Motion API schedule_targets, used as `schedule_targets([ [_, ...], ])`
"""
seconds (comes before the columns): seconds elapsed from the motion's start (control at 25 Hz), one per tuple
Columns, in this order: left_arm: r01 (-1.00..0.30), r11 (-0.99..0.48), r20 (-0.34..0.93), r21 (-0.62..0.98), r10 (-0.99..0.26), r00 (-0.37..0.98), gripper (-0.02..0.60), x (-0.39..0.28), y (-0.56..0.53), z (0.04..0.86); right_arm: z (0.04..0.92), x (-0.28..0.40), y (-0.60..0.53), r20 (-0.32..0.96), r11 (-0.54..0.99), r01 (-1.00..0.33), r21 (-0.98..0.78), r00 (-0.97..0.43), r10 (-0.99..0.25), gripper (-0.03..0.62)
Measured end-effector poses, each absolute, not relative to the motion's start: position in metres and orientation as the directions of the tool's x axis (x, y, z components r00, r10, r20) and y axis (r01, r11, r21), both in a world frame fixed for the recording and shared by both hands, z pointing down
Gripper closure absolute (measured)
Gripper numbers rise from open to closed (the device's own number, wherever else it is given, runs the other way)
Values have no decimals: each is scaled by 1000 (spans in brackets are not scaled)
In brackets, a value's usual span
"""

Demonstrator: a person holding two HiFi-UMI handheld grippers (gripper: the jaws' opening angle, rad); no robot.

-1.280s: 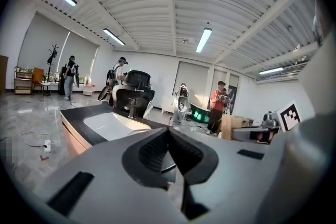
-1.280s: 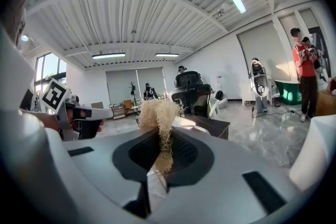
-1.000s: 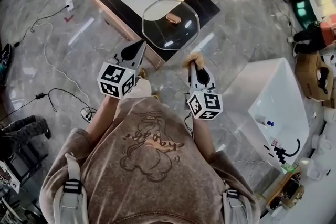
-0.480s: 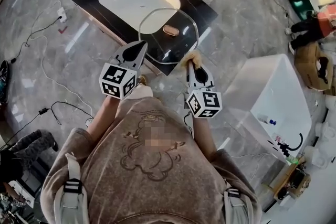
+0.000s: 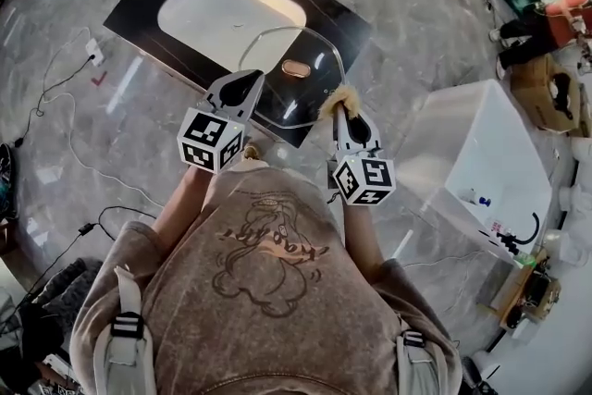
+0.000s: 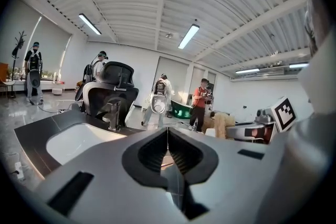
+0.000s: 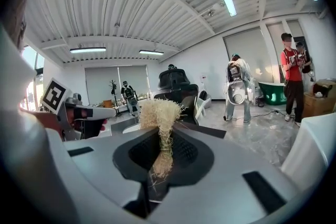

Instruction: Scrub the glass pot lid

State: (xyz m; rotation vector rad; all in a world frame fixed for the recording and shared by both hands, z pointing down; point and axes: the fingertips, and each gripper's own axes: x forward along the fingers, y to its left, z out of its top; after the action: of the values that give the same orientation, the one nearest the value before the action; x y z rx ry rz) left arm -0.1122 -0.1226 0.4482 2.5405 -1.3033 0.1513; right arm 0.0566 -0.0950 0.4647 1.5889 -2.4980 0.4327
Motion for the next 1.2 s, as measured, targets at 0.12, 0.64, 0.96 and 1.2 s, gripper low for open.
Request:
schedule_targets([
  [0.12, -798, -570, 223, 197, -766, 603, 565, -110, -130, 447, 464, 58, -99, 281, 385, -909, -162, -417, -865, 548],
  [0.64, -753, -637, 230, 165, -718, 657, 501, -72, -150, 445, 468, 86, -124, 279, 385, -906, -179, -422, -863, 548],
  [0.96, -694, -703, 265, 157, -647, 715, 264, -49, -164, 457, 477, 91, -141, 285, 397, -898, -190, -437, -853, 548],
  [1.2, -628, -771, 361, 107, -559, 747, 264, -36, -166, 486, 480, 96, -150, 289, 401, -896, -190, -441, -850, 548],
])
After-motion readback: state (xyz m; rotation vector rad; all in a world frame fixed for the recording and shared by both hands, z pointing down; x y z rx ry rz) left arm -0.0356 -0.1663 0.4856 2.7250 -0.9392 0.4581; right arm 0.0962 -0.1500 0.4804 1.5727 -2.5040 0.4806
